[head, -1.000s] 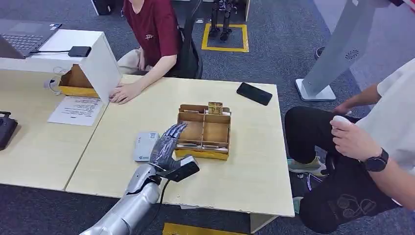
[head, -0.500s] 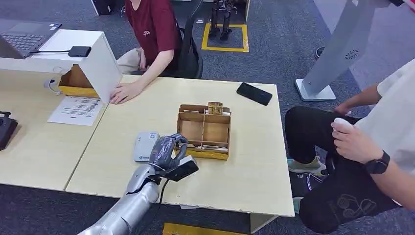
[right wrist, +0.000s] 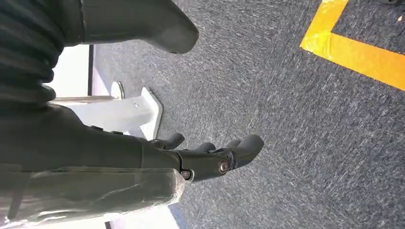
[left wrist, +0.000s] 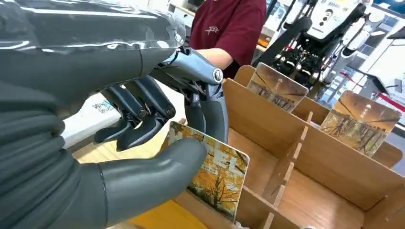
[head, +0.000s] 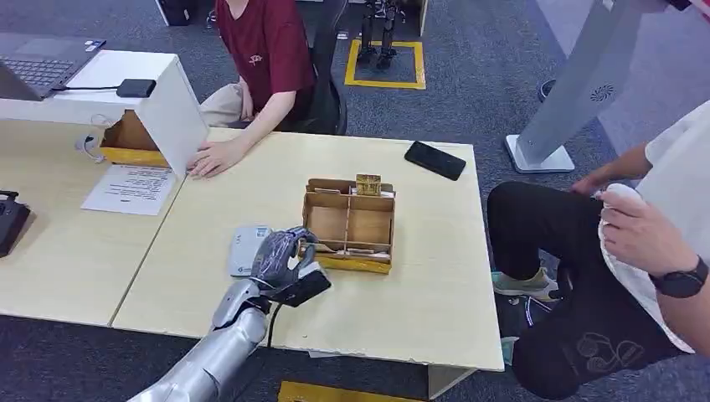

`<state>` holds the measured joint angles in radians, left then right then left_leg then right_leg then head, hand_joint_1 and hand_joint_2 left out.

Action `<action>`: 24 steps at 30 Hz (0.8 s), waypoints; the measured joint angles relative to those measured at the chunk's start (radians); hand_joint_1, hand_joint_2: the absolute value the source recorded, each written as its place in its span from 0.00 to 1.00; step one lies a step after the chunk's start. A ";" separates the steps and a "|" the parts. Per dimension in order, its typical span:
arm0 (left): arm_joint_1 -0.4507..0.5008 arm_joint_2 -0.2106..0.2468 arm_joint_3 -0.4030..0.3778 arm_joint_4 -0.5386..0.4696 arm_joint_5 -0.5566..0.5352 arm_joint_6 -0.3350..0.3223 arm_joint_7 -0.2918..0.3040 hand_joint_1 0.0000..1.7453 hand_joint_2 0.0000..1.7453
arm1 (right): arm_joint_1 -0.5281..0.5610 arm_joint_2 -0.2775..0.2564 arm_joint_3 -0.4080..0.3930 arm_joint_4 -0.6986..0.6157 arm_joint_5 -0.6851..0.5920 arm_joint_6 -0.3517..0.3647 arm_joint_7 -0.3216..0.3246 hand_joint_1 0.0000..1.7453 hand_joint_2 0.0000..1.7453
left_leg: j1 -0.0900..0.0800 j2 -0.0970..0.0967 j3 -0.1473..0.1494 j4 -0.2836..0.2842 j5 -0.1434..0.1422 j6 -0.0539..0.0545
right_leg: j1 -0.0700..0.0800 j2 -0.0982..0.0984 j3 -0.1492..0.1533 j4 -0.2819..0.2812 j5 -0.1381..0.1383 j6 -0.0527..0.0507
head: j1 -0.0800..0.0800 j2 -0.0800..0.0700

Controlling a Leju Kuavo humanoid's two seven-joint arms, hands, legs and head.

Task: Pass the card to the sensor for recognition and then transmit it.

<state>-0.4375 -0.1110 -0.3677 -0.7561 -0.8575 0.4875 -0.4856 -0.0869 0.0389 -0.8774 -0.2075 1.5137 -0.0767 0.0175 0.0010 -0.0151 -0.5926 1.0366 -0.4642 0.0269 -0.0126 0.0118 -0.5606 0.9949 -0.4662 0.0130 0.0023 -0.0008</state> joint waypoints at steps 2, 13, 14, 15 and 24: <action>0.000 0.007 0.003 -0.027 0.015 -0.021 -0.003 1.00 1.00 | 0.000 0.000 0.000 0.000 0.000 0.000 -0.003 0.00 1.00 | 0.000 0.000 0.000 0.000 0.000 0.000 | 0.000 0.000 0.000 0.000 0.000 0.000 | 0.000 0.000; -0.004 0.100 0.019 -0.290 0.062 -0.120 0.025 0.98 1.00 | 0.000 0.002 -0.005 0.000 0.000 -0.003 -0.009 0.00 1.00 | 0.000 0.000 0.000 0.000 0.001 -0.001 | 0.000 0.000 0.000 0.000 0.000 0.000 | 0.000 0.000; -0.003 0.109 0.024 -0.307 0.064 -0.124 0.026 0.96 1.00 | 0.000 0.002 -0.006 0.000 0.000 -0.003 -0.009 0.00 1.00 | 0.000 0.000 0.000 0.000 0.001 -0.001 | 0.000 0.000 0.000 0.000 0.000 0.000 | 0.000 0.000; -0.003 0.114 0.027 -0.320 0.065 -0.124 0.027 0.95 1.00 | 0.000 0.002 -0.006 0.000 -0.001 -0.003 -0.009 0.00 1.00 | 0.000 0.000 0.000 0.000 0.001 -0.001 | 0.000 0.000 0.000 0.000 0.000 0.000 | 0.000 0.000; -0.014 0.154 0.061 -0.365 0.046 -0.107 0.064 0.96 1.00 | 0.000 0.009 -0.006 0.000 -0.001 -0.003 -0.015 0.00 1.00 | 0.000 0.000 0.000 0.000 0.001 -0.001 | 0.000 0.000 0.000 0.000 0.000 0.000 | 0.000 0.000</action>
<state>-0.4515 0.0427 -0.3071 -1.1215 -0.8118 0.3807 -0.4211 -0.0871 0.0481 -0.8839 -0.2075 1.5129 -0.0793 0.0027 0.0012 -0.0151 -0.5926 1.0366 -0.4636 0.0260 -0.0125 0.0118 -0.5608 0.9953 -0.4662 0.0130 0.0019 -0.0008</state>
